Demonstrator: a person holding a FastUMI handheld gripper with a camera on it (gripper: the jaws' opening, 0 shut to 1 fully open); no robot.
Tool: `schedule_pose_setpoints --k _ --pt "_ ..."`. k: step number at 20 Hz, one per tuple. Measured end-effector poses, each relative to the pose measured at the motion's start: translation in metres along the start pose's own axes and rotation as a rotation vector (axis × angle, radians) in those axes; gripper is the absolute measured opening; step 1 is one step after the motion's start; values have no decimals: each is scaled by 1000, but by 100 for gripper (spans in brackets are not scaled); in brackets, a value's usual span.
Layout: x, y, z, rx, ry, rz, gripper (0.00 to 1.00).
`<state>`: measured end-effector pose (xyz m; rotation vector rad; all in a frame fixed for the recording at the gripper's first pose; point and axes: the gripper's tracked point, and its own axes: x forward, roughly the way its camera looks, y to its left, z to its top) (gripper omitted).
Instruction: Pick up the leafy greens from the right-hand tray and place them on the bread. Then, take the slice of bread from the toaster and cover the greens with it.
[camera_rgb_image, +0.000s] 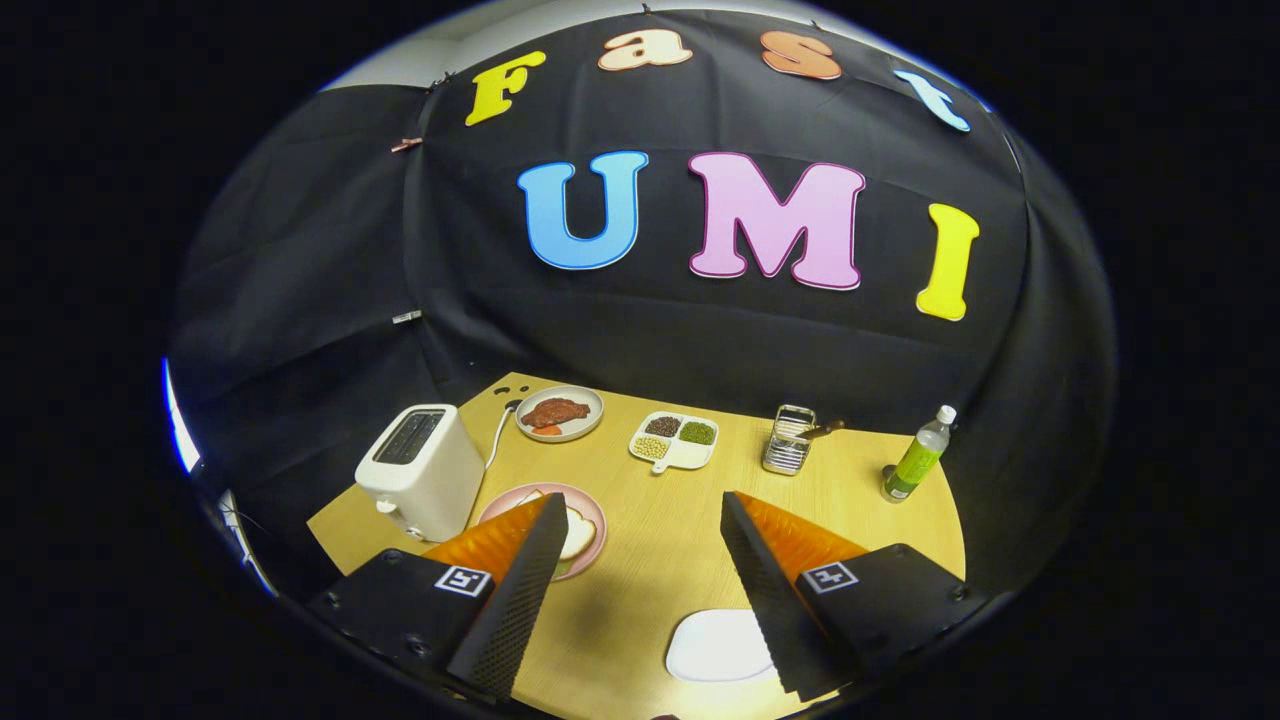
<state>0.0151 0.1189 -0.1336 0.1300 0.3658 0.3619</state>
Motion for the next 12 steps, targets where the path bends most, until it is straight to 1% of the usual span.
schedule_pose_setpoints --k 12 --pt "1 4 -1 -1 4 22 96"
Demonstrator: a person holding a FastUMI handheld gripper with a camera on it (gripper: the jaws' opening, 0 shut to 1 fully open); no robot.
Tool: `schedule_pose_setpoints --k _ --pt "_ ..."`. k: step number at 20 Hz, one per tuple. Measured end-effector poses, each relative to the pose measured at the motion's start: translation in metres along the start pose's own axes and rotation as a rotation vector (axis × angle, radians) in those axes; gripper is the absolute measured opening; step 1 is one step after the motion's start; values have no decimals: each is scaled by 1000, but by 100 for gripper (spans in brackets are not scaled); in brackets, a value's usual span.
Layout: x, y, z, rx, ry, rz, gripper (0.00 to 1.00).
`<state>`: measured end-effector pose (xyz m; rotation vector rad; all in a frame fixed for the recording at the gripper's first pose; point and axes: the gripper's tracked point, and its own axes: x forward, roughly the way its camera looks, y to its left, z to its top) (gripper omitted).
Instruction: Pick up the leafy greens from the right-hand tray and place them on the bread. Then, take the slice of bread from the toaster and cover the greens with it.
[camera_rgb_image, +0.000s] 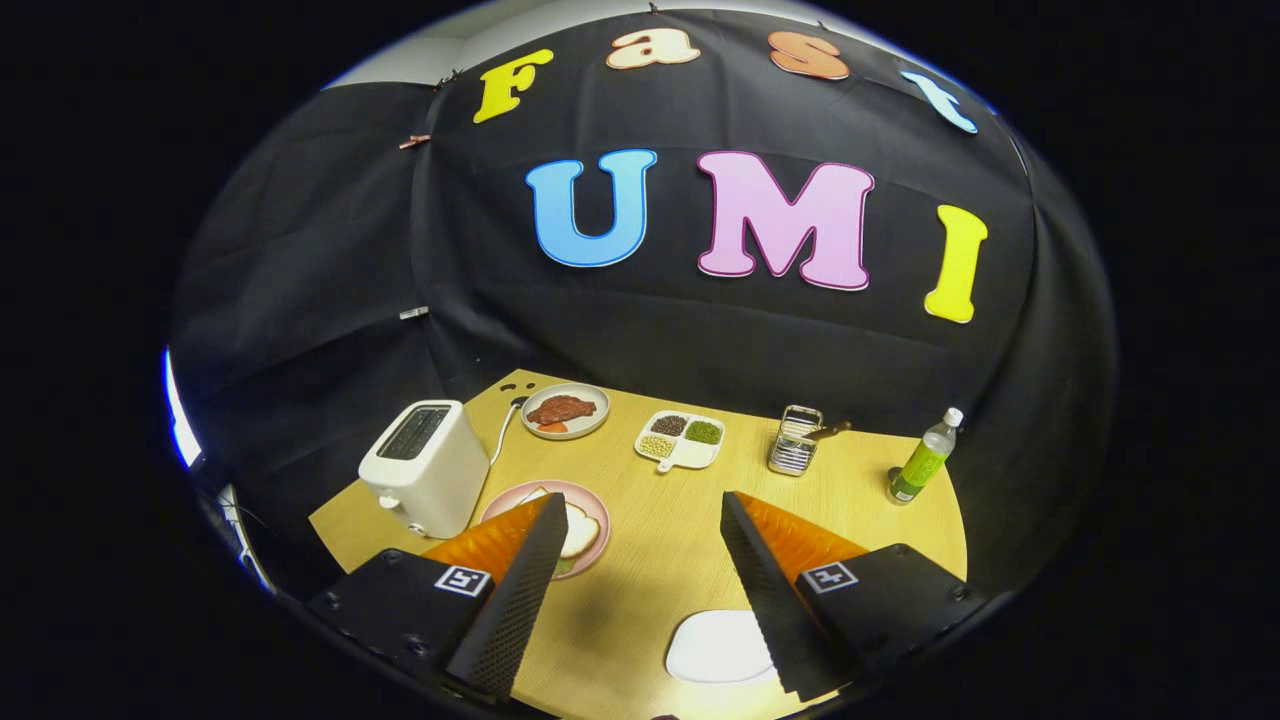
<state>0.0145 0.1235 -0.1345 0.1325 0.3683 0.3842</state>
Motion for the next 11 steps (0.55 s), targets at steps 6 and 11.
schedule_pose_setpoints --k 6,11 --pt "-2 -2 1 1 -4 -6 96" --pt "-2 -2 1 5 -2 -9 96"
